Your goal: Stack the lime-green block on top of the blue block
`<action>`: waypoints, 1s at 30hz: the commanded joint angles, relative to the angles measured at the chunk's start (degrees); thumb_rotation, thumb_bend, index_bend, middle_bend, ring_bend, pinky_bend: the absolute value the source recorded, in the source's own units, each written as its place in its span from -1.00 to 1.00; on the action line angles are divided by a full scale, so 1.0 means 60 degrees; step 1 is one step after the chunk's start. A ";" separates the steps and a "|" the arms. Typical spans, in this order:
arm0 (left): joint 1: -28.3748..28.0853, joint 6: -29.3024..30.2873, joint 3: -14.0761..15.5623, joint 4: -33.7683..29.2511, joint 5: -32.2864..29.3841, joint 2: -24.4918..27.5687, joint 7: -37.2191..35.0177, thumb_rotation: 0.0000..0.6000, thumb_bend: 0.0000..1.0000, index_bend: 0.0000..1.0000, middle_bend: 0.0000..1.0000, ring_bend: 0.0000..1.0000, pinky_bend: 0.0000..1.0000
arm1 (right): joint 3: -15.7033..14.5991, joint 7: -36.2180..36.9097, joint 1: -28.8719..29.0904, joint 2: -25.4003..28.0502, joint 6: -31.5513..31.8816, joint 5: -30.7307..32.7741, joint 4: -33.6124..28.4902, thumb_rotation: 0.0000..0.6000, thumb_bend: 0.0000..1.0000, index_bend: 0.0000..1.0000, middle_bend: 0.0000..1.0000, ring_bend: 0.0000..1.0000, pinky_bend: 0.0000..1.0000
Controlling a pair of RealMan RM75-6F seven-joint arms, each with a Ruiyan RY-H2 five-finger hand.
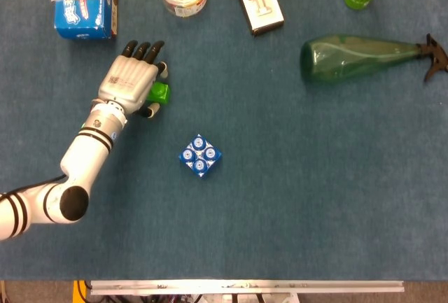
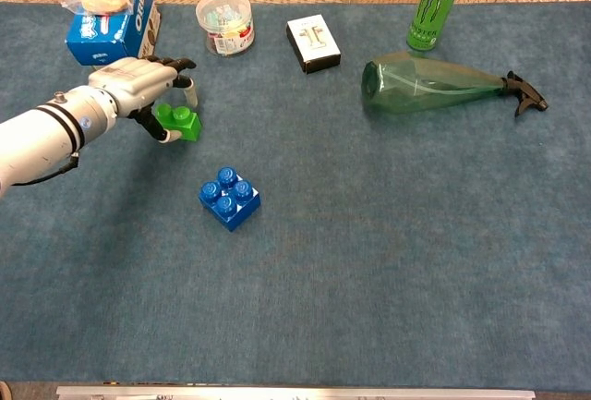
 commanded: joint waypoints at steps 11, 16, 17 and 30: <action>-0.0393 0.0212 0.0265 0.0300 -0.0843 -0.0155 0.0291 1.00 -0.44 -0.18 -1.00 -1.00 -0.98 | -0.0009 -0.0030 0.0007 -0.0007 -0.0013 -0.0013 -0.0005 1.00 0.05 -0.02 -0.26 -0.37 -0.03; -0.0456 0.0238 0.0317 0.0350 -0.0959 -0.0162 0.0250 1.00 -0.44 -0.14 -1.00 -1.00 -0.98 | -0.0011 -0.0065 0.0018 -0.0013 -0.0032 -0.0013 -0.0010 1.00 0.05 -0.02 -0.26 -0.37 -0.03; -0.0469 0.0242 0.0330 0.0361 -0.0977 -0.0165 0.0247 1.00 -0.44 -0.14 -1.00 -1.00 -0.98 | -0.0010 -0.0071 0.0020 -0.0013 -0.0036 -0.0012 -0.0015 1.00 0.05 -0.02 -0.26 -0.37 -0.03; -0.0557 0.0355 0.0487 0.0632 -0.1060 -0.0325 0.0129 1.00 -0.43 -0.04 -1.00 -1.00 -0.97 | -0.0015 -0.0035 0.0010 -0.0001 -0.0023 -0.0015 -0.0012 1.00 0.05 -0.02 -0.26 -0.37 -0.03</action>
